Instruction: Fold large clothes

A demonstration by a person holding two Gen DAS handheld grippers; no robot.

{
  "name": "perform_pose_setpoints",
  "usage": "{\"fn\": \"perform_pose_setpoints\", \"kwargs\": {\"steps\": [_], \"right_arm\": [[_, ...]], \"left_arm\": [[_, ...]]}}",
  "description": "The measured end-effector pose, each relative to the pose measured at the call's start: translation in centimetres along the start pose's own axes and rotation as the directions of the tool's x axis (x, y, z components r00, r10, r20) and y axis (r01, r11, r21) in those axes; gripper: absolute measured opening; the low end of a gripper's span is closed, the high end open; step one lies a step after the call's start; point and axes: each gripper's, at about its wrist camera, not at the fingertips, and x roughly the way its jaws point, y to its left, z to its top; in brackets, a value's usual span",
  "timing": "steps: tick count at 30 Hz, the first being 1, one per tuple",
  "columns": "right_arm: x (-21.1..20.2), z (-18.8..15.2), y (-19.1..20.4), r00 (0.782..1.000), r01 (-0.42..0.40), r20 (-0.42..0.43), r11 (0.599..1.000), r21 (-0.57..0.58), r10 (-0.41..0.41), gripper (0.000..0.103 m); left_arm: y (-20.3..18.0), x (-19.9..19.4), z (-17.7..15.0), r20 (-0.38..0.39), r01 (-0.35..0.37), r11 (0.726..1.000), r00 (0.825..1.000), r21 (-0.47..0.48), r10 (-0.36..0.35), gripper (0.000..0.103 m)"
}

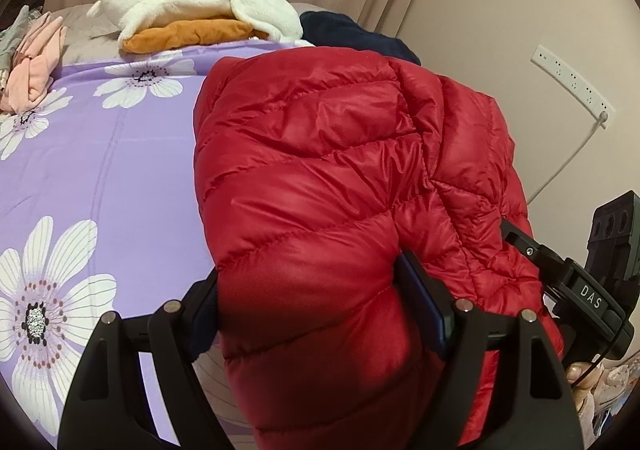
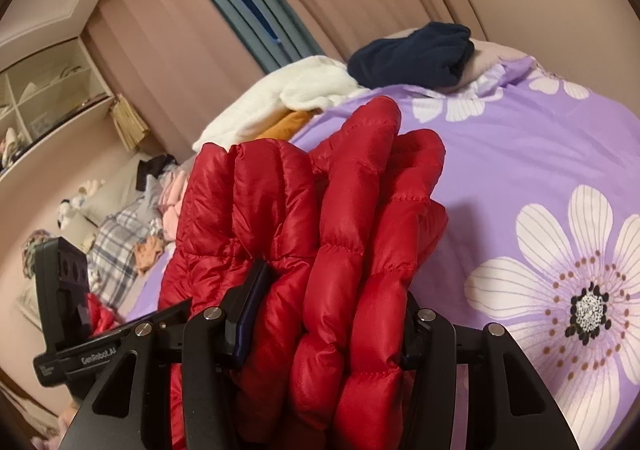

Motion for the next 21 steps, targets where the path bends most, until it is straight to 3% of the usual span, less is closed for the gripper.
{"fn": "perform_pose_setpoints", "kwargs": {"steps": [21], "right_arm": [[1.2, 1.4, 3.7, 0.995, -0.091, 0.027, 0.990, -0.109, 0.095, 0.053]], "left_arm": [[2.2, -5.3, -0.1, 0.094, -0.048, 0.998, 0.994, -0.033, 0.051, 0.080]]}}
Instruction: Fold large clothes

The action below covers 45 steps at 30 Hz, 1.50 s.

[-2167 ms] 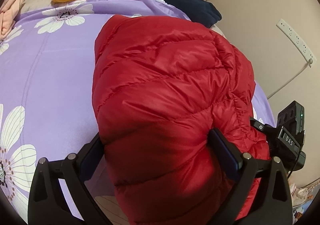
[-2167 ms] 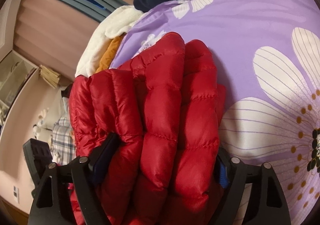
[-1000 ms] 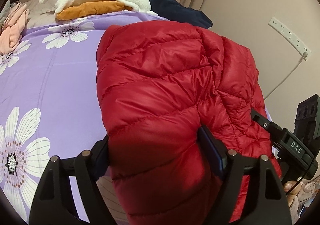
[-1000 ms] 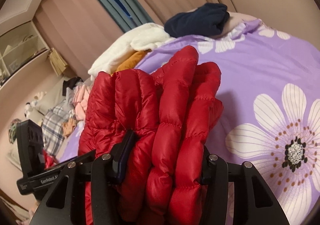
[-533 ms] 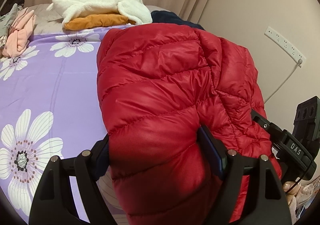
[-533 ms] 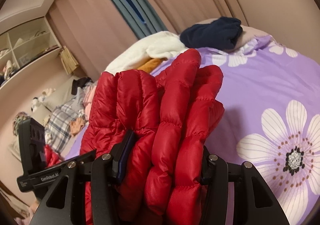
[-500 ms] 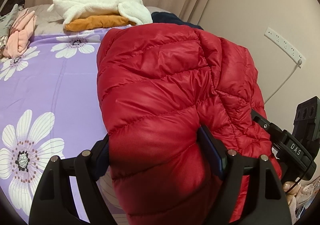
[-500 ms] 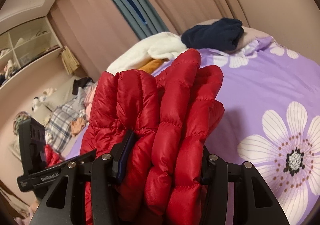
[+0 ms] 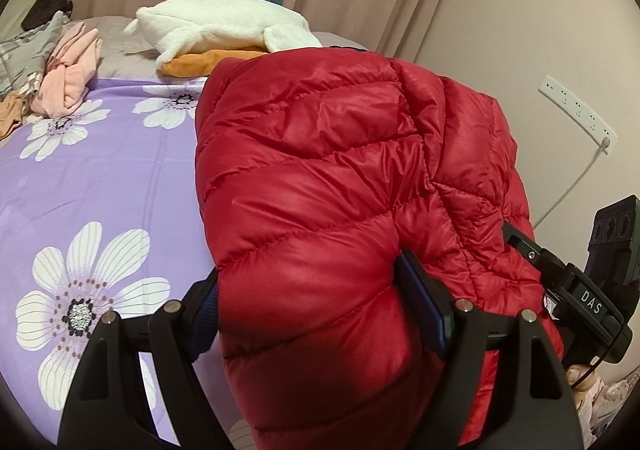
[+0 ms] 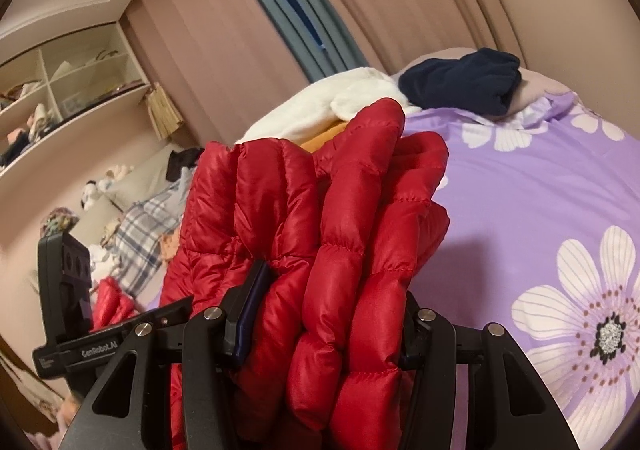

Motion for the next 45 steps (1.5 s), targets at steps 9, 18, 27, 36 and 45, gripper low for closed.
{"fn": "perform_pose_setpoints", "kwargs": {"steps": [9, 18, 27, 36, 45], "right_arm": [[1.4, 0.3, 1.0, 0.999, -0.025, -0.020, 0.999, -0.027, 0.024, 0.053], [3.1, 0.9, 1.5, 0.998, -0.049, -0.039, 0.998, -0.044, 0.047, 0.053], [4.5, 1.4, 1.6, 0.996, -0.074, -0.058, 0.996, -0.058, 0.070, 0.053], [5.1, 1.6, 2.0, 0.995, -0.086, -0.061, 0.994, -0.067, 0.082, 0.053], [6.2, 1.9, 2.4, 0.993, -0.103, -0.067, 0.991, -0.080, 0.098, 0.053]], "left_arm": [[0.8, -0.7, 0.1, 0.009, -0.033, 0.999, 0.999, -0.023, 0.034, 0.080], [2.4, -0.9, 0.5, 0.019, -0.049, 0.998, 0.999, -0.046, 0.050, 0.080], [3.5, -0.9, 1.1, 0.027, -0.063, 0.996, 0.998, -0.063, 0.065, 0.080], [4.3, -1.2, 1.9, 0.039, -0.076, 0.995, 0.996, -0.068, 0.079, 0.080], [5.1, -1.2, 2.4, 0.052, -0.085, 0.993, 0.995, -0.078, 0.090, 0.080]]}}
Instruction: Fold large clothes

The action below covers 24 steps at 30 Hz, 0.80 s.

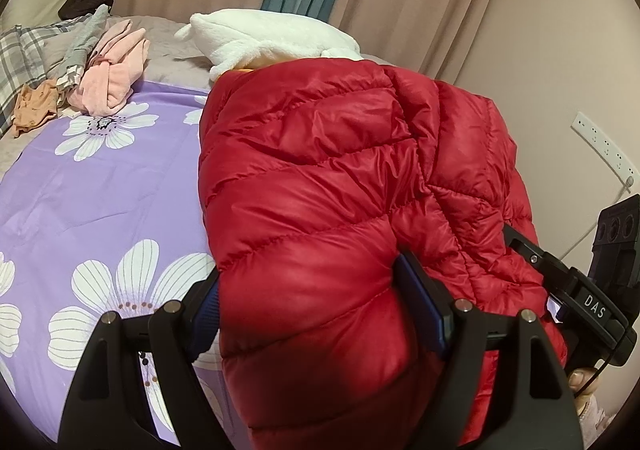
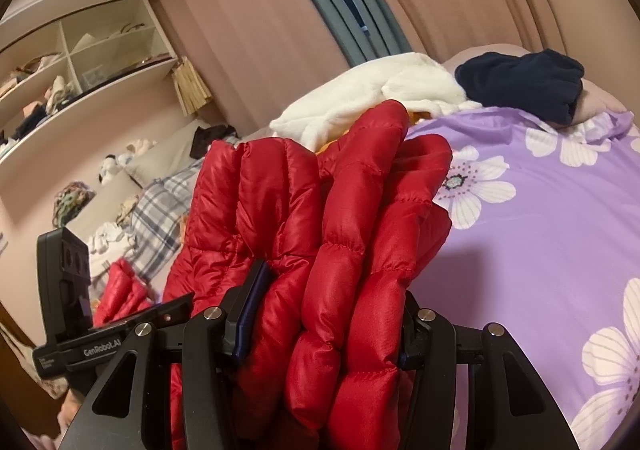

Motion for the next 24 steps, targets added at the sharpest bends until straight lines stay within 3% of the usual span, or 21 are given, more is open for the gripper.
{"fn": "perform_pose_setpoints", "kwargs": {"steps": [24], "right_arm": [[1.6, 0.2, 1.1, 1.000, -0.008, -0.005, 1.000, -0.006, 0.008, 0.053]], "left_arm": [[1.8, 1.3, 1.4, 0.005, -0.020, 1.000, 1.000, -0.021, 0.020, 0.080]]}}
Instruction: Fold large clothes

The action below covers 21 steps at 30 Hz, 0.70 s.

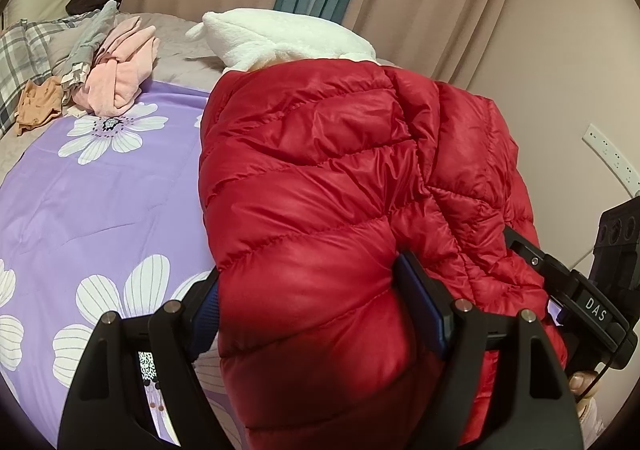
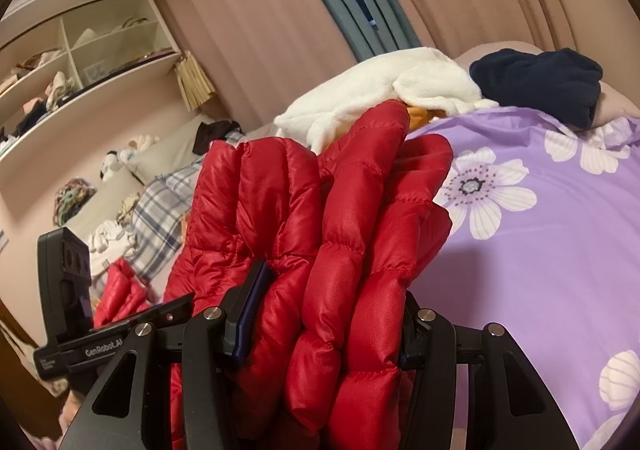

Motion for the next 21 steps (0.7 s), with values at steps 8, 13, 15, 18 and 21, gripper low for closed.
{"fn": "perform_pose_setpoints", "kwargs": {"steps": [8, 13, 15, 18, 21], "right_arm": [[0.3, -0.1, 0.1, 1.000, 0.000, -0.002, 1.000, 0.002, 0.000, 0.053], [0.4, -0.3, 0.3, 1.000, 0.002, -0.003, 1.000, 0.004, -0.002, 0.053], [0.5, -0.3, 0.4, 1.000, 0.001, -0.003, 1.000, 0.006, -0.001, 0.053], [0.5, -0.4, 0.4, 1.000, 0.002, -0.004, 1.000, 0.007, -0.002, 0.053], [0.6, -0.4, 0.4, 1.000, 0.002, -0.004, 1.000, 0.008, -0.002, 0.053]], "left_arm": [[0.3, 0.5, 0.3, -0.005, -0.007, 1.000, 1.000, -0.001, 0.007, 0.080], [0.6, 1.0, 0.5, -0.010, -0.009, 1.000, 1.000, -0.002, 0.009, 0.080], [0.6, 1.1, 0.5, -0.010, -0.009, 1.000, 1.000, -0.002, 0.009, 0.080], [0.6, 1.0, 0.5, -0.011, -0.008, 1.000, 1.000, -0.001, 0.008, 0.080], [0.7, 1.2, 0.6, -0.013, -0.009, 1.000, 1.000, -0.001, 0.009, 0.080]]}}
